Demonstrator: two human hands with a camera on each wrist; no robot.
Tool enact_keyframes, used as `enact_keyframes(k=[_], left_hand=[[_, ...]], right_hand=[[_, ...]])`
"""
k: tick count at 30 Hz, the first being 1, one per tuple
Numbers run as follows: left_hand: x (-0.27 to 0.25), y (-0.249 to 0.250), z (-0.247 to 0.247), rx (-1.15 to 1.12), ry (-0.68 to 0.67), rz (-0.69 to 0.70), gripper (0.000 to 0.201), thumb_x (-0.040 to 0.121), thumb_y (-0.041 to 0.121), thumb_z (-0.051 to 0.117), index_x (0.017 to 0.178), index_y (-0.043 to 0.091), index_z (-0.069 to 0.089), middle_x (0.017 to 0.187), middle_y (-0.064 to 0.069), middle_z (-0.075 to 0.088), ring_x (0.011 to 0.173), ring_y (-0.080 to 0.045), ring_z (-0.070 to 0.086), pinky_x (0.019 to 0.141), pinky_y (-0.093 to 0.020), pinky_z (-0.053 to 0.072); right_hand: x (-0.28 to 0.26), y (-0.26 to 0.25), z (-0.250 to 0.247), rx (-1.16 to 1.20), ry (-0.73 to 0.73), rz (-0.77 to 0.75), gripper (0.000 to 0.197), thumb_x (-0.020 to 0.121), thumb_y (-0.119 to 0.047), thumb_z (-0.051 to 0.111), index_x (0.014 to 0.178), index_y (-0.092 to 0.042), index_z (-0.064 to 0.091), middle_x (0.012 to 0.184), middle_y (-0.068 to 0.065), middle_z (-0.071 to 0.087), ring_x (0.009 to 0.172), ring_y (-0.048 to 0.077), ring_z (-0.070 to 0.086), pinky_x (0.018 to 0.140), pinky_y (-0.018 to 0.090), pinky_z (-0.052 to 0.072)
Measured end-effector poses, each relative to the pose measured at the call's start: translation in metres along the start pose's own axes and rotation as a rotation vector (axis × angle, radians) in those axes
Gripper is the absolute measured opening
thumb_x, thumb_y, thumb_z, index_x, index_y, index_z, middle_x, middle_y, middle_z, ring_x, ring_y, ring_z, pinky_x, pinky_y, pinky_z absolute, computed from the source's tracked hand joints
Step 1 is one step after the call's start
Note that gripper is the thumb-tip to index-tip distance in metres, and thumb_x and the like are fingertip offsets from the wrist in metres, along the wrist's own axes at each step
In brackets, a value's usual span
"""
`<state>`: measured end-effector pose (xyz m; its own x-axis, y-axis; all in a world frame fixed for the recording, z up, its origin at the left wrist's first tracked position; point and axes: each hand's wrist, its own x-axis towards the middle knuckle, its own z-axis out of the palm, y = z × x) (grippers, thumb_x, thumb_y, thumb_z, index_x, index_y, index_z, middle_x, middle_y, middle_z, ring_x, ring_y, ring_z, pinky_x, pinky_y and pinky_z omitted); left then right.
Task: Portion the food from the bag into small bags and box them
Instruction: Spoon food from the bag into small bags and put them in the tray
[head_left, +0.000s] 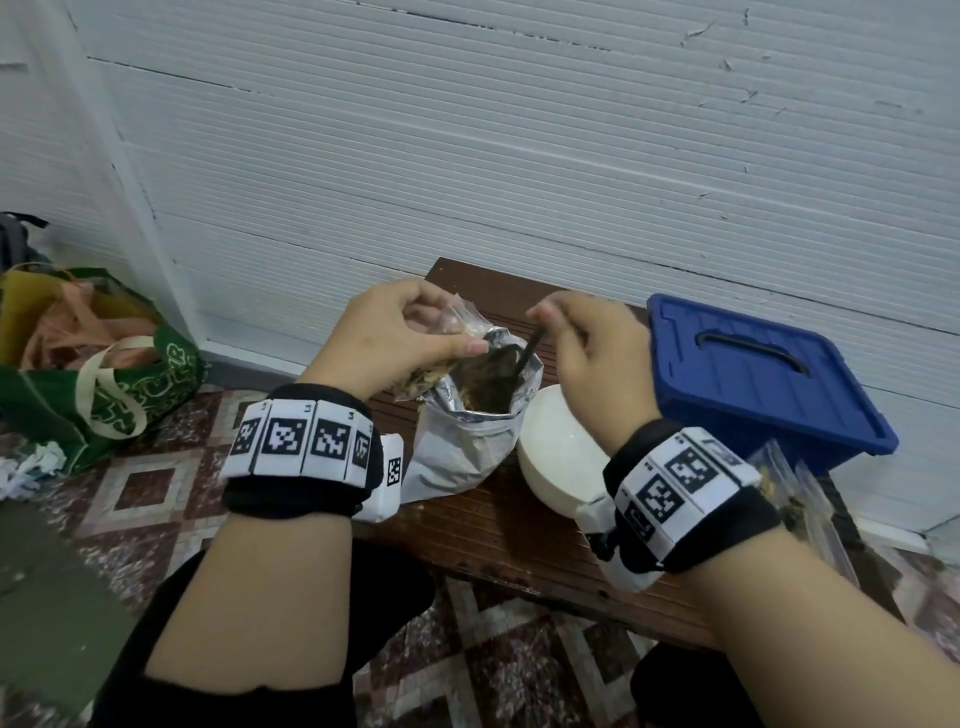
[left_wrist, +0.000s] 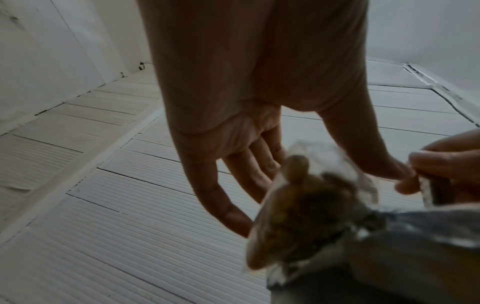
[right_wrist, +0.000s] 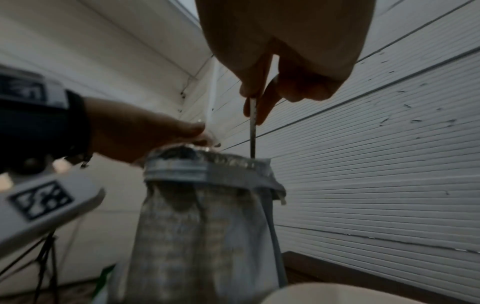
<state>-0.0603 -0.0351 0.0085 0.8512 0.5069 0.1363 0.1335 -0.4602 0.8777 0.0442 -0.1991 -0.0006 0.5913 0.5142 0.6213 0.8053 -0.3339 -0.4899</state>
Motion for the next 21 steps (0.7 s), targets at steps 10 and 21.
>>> enact_keyframes(k=[10,21], left_hand=[[0.001,-0.001,0.001,0.007,-0.004,-0.016,0.068,0.043,0.056,0.079,0.102,0.025,0.066,0.092,0.011,0.069,0.089,-0.002,0.064,0.084,-0.027,0.054],[0.0,-0.001,-0.002,0.023,0.016,0.011,0.052,0.06,0.04,0.084,0.104,0.022,0.064,0.092,0.011,0.066,0.087,0.001,0.061,0.074,-0.012,0.048]], right_hand=[[-0.012,0.002,0.014,0.12,-0.14,0.231,0.023,0.096,-0.019,0.053,0.081,-0.013,0.07,0.066,-0.003,0.062,0.066,0.012,0.055,0.065,0.026,0.042],[-0.004,0.015,0.004,0.297,0.207,0.632,0.029,0.099,-0.021,0.046,0.085,-0.01,0.069,0.066,-0.006,0.063,0.057,-0.004,0.053,0.056,0.006,0.039]])
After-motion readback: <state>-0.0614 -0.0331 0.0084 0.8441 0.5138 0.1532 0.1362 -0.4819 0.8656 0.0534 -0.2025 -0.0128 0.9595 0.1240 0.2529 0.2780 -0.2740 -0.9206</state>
